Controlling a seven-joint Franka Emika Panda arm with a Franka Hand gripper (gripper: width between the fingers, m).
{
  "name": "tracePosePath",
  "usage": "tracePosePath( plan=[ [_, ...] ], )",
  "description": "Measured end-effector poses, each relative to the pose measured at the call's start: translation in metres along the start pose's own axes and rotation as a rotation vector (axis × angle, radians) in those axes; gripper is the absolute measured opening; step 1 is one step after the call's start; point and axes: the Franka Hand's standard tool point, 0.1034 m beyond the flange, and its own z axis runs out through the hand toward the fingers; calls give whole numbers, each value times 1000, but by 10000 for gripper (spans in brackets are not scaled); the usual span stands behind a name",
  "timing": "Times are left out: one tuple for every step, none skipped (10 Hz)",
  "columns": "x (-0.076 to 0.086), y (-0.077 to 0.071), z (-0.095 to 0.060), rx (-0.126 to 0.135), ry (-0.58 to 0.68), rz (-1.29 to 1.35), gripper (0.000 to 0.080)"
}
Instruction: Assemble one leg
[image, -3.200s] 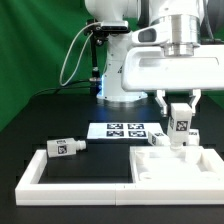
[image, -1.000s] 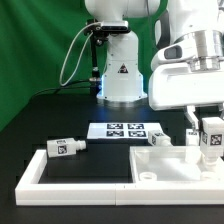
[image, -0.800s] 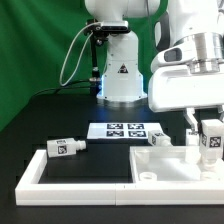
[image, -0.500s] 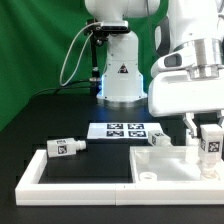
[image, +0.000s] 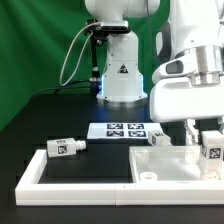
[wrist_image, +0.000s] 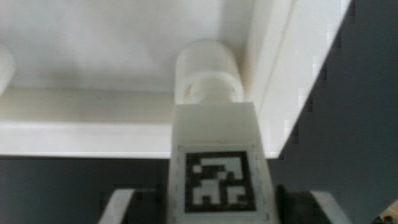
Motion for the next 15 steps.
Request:
tracePosePath(
  plan=[
    [-4, 1, 3, -2, -6, 0, 287],
    [-7, 2, 6, -3, -11, 0, 287],
    [-7, 2, 7, -4, -4, -1, 287],
    [-6, 1, 8, -4, 12, -3, 287],
    [-5, 0, 9, -4, 26, -6, 287],
    [-5, -1, 9, -4, 25, -6, 287],
    [-5, 0, 9, -4, 25, -6, 293],
    [-5, 0, 9, -4, 24, -6, 293],
    [-5, 0, 9, -4, 24, -6, 498],
    [-5, 0, 9, -4, 24, -6, 600],
    [-5, 3, 8, -5, -5, -21, 600],
    [3, 14, -4, -5, -35, -28, 641],
    [6, 22, -12, 4, -132, -10, 647],
    [9, 21, -13, 14, -213, 3, 647],
    [11, 18, -11, 25, -301, 8, 647]
  ],
)
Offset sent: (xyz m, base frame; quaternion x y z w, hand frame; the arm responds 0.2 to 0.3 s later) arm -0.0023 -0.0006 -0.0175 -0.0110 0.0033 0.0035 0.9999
